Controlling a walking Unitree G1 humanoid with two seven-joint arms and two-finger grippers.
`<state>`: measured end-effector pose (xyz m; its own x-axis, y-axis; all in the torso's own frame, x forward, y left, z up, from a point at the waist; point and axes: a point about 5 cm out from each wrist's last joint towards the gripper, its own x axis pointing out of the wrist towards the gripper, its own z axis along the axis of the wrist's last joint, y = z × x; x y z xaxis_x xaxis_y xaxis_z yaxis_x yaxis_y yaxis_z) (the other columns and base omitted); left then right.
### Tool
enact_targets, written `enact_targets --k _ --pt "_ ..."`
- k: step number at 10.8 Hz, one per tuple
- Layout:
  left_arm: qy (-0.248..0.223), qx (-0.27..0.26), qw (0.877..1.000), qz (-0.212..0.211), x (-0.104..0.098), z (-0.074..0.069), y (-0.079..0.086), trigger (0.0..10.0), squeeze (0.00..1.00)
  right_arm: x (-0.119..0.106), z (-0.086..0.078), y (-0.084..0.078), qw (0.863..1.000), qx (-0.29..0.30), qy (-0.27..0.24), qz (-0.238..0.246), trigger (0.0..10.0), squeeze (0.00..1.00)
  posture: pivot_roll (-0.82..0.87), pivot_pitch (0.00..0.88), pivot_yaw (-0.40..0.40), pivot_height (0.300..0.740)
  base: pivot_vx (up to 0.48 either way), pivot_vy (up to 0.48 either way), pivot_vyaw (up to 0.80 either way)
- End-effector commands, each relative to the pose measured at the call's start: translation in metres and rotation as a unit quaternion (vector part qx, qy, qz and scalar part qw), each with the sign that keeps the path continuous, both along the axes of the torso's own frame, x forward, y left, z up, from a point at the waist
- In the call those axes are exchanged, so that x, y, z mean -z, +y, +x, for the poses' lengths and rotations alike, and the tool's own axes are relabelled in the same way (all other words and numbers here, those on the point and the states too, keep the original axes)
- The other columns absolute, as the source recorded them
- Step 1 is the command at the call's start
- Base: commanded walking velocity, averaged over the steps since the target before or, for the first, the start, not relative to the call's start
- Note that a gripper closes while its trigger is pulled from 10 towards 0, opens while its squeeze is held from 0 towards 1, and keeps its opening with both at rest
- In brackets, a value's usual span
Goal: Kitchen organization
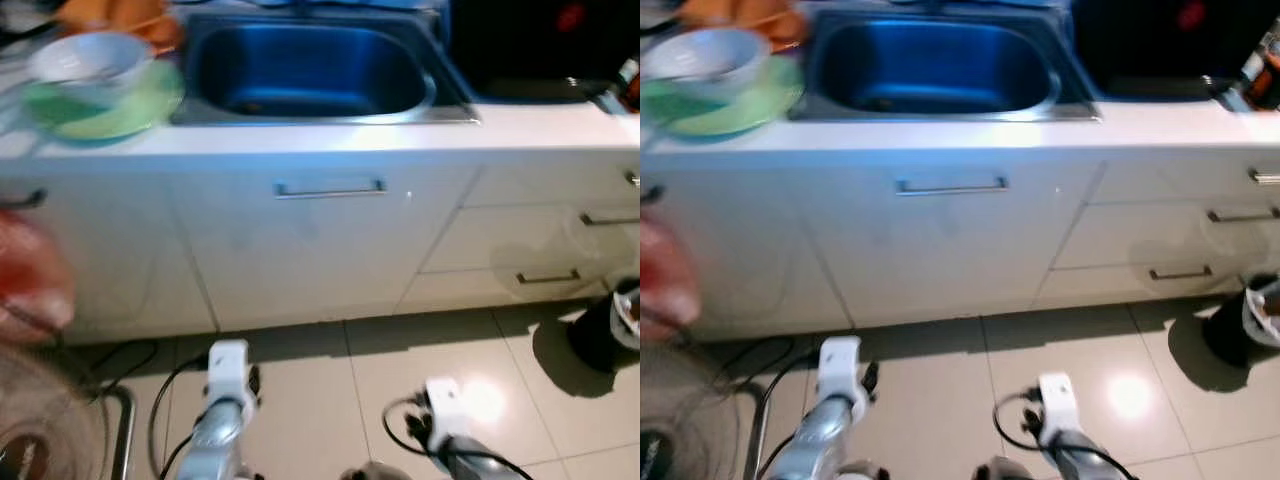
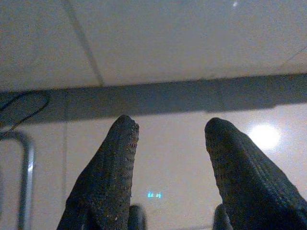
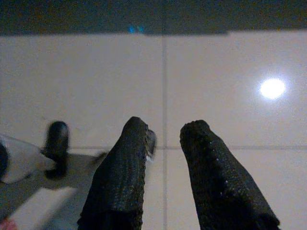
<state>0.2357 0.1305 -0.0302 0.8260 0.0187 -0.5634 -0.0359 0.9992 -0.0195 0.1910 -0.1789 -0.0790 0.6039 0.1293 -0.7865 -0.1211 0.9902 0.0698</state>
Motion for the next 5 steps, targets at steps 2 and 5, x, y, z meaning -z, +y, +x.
enact_targets --k 2,5 --pt "0.011 0.002 1.000 0.003 0.001 -0.006 -0.005 10.0 0.00 0.000 -0.001 -0.003 1.000 0.000 0.002 -0.004 10.0 0.00 0.08 0.125 -0.072 0.740 0.262 0.120 0.00" --pt "0.118 -0.002 0.993 0.013 0.044 -0.037 0.043 10.0 0.00 0.000 -0.002 -0.003 1.000 -0.009 0.002 -0.007 10.0 0.00 0.08 0.117 -0.069 0.740 0.261 0.080 0.00"
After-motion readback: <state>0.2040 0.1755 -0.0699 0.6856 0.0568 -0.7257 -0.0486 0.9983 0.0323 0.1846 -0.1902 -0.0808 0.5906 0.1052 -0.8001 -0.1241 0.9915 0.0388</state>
